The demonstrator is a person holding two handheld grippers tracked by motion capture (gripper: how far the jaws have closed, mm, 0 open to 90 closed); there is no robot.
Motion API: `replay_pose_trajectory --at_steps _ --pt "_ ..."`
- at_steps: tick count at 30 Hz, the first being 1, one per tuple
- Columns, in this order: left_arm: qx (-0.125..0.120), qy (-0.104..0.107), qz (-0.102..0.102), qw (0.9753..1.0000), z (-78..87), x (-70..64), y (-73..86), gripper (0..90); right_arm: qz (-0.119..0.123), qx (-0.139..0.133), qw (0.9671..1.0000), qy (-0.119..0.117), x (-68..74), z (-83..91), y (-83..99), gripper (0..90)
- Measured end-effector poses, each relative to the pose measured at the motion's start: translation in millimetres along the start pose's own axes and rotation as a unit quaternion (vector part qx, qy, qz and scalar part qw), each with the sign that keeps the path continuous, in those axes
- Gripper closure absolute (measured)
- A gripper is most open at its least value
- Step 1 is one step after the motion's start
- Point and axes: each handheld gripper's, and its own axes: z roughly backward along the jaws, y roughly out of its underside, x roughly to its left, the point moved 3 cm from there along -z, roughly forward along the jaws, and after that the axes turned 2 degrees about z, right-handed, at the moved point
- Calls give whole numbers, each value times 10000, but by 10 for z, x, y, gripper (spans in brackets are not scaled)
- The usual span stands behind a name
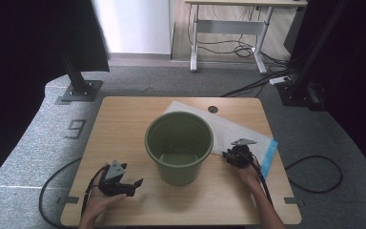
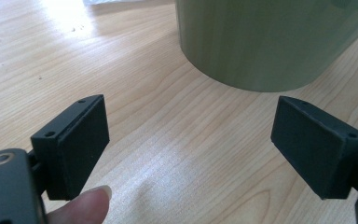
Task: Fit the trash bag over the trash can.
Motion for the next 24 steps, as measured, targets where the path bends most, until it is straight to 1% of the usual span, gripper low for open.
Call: replay_pose_trajectory --at_steps 1,3,6,7,9,11,14,17,18,19,21,23,24 --pt "-3 3 2 10000 2 0 6 111 -100 -21 9999 16 -20 2 4 757" --pt "9 8 22 10000 12 -3 25 111 -206 -34 9998 48 -41 5 11 811" --pt "33 -60 24 10000 37 10 41 111 -231 16 9997 95 -42 45 41 843" --pt "2 -55 66 10000 44 17 39 111 -241 54 9997 94 -37 68 54 845" --pt "-48 -44 100 9999 52 31 32 115 -205 39 9997 111 -17 124 106 855" --pt "-44 -59 102 9999 46 46 23 115 -231 46 9997 49 25 231 203 862" --pt "-42 -54 121 9999 30 62 14 118 -231 57 9997 16 94 420 371 869" --pt "-52 -37 128 9999 26 65 7 121 -332 96 9994 95 138 605 529 870" --pt "-66 -25 130 9999 30 66 6 121 -336 108 9992 186 169 690 602 870" --pt "-79 -11 139 9999 36 68 3 121 -336 108 9992 186 169 690 602 870" --pt "-118 -17 148 9998 53 80 -3 122 -301 136 9991 262 205 765 659 870" --pt "-153 -18 169 9997 67 94 -12 122 -303 146 9990 306 230 803 695 867" --pt "-177 -19 188 9997 74 102 -16 123 -280 155 9990 309 239 812 700 854"
